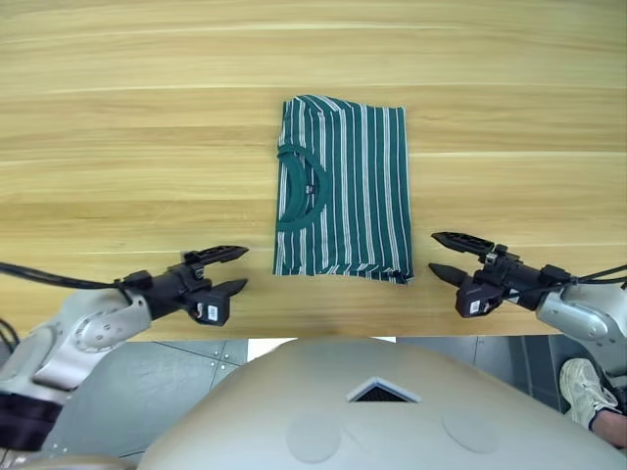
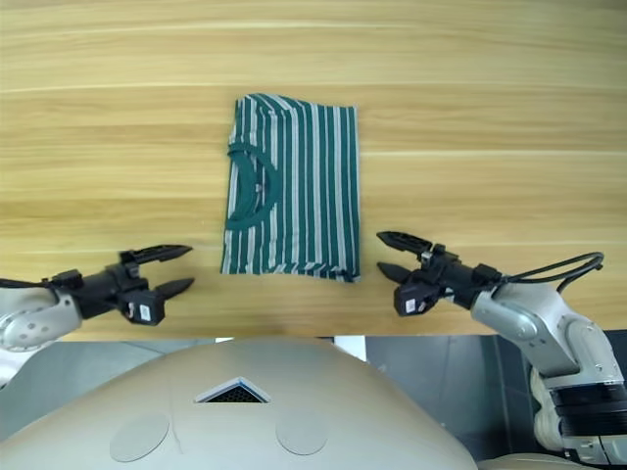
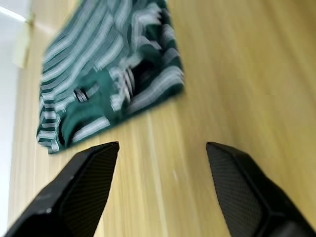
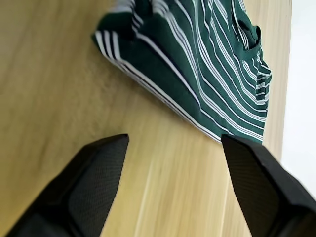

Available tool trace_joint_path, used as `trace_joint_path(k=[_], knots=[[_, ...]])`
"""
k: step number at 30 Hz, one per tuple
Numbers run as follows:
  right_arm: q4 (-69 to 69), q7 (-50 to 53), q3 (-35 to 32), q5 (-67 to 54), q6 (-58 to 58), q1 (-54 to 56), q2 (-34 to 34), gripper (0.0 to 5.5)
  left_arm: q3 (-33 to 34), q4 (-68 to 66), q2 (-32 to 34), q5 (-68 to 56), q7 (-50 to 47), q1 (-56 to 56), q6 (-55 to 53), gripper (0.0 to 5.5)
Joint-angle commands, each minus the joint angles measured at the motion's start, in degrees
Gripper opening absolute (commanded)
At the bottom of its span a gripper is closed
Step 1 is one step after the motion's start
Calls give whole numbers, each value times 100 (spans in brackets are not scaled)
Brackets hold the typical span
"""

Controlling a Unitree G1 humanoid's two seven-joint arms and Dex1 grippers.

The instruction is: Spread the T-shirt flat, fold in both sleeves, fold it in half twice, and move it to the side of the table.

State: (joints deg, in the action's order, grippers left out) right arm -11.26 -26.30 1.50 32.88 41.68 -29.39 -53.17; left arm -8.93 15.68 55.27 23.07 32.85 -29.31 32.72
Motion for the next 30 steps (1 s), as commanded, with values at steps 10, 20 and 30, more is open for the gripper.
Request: trace_joint_path(k=[10,20,30], knots=[[-77,-416,616,62,-208,51,-180,348,-1144,-1072,-610,356,195,1124,513,331],[110,-371,835,120,-295,380,-205,339,-1380,-1182,-417,460,219,1146,867,332],[6,-333,838,24,-292,191,-333,144,-1499,-1579,-530,525,137,1427,1016,174]])
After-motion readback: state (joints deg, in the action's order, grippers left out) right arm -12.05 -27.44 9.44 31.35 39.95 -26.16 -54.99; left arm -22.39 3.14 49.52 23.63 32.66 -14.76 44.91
